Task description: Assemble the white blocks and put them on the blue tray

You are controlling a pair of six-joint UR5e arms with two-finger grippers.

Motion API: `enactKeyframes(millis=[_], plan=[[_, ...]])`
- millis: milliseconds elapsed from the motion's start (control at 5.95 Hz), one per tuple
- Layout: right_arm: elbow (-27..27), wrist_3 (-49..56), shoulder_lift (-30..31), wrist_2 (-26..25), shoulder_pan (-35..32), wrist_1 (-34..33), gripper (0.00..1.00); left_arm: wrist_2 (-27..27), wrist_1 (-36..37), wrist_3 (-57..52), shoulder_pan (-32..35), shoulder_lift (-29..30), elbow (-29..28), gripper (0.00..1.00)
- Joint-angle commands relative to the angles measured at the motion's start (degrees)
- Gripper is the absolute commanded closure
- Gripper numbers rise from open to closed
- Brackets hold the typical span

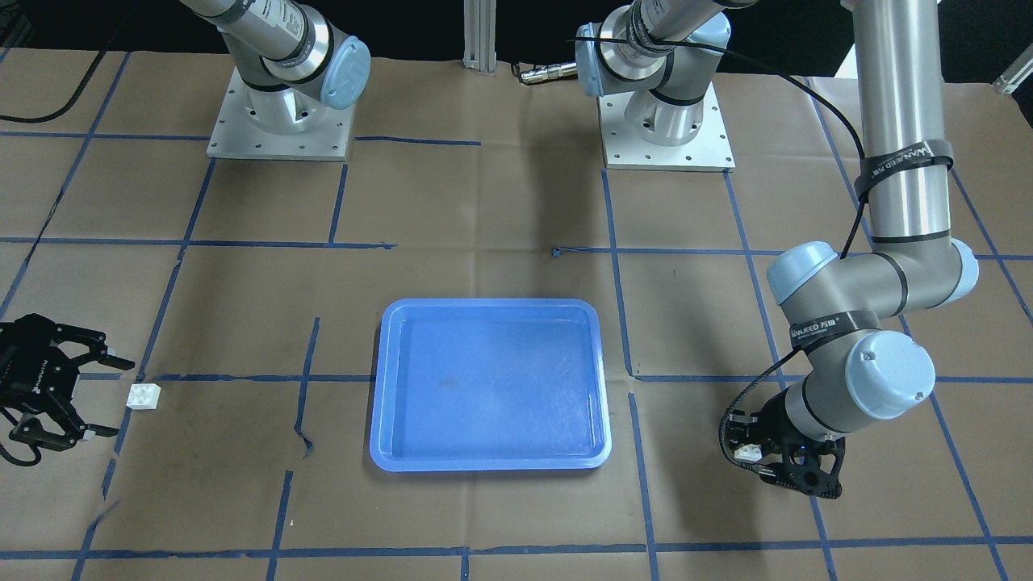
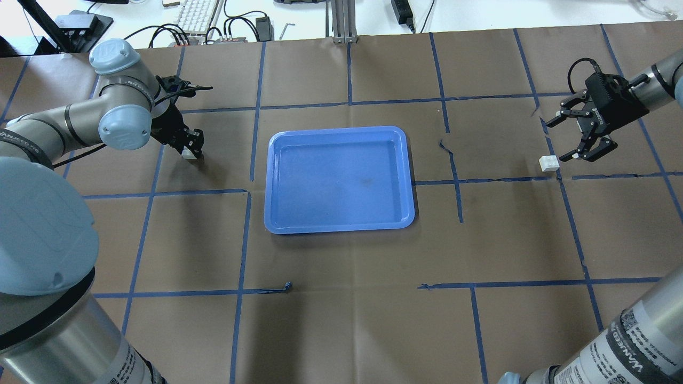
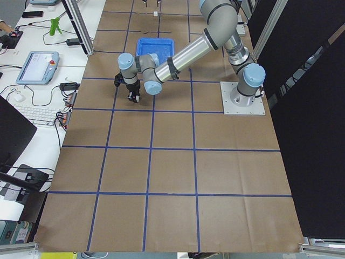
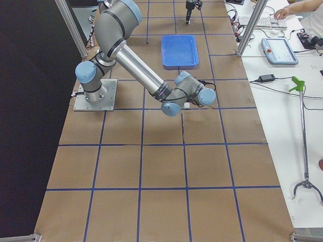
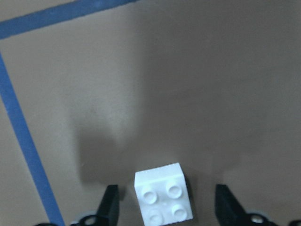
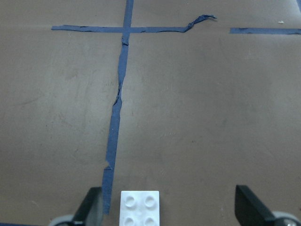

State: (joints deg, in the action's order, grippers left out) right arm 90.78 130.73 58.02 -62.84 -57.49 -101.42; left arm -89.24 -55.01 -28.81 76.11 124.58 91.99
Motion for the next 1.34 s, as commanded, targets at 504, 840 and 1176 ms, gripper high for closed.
enactKeyframes(millis=[504, 840, 1176], plan=[[5.5, 3.5, 0.1, 0.0, 1.8, -7.2, 0.01, -1.5, -0.3, -9.7, 15.3, -5.6, -0.3, 0.82], [5.6, 3.1, 0.1, -0.4, 1.8, -7.1, 0.04, -0.9, -1.0, -23.1, 22.9, -7.2, 0.6, 0.83], [7.8, 3.2, 0.2, -0.6, 1.8, -7.9, 0.11, -1.1, -1.0, -33.1, 30.9, -6.7, 2.2, 0.87]])
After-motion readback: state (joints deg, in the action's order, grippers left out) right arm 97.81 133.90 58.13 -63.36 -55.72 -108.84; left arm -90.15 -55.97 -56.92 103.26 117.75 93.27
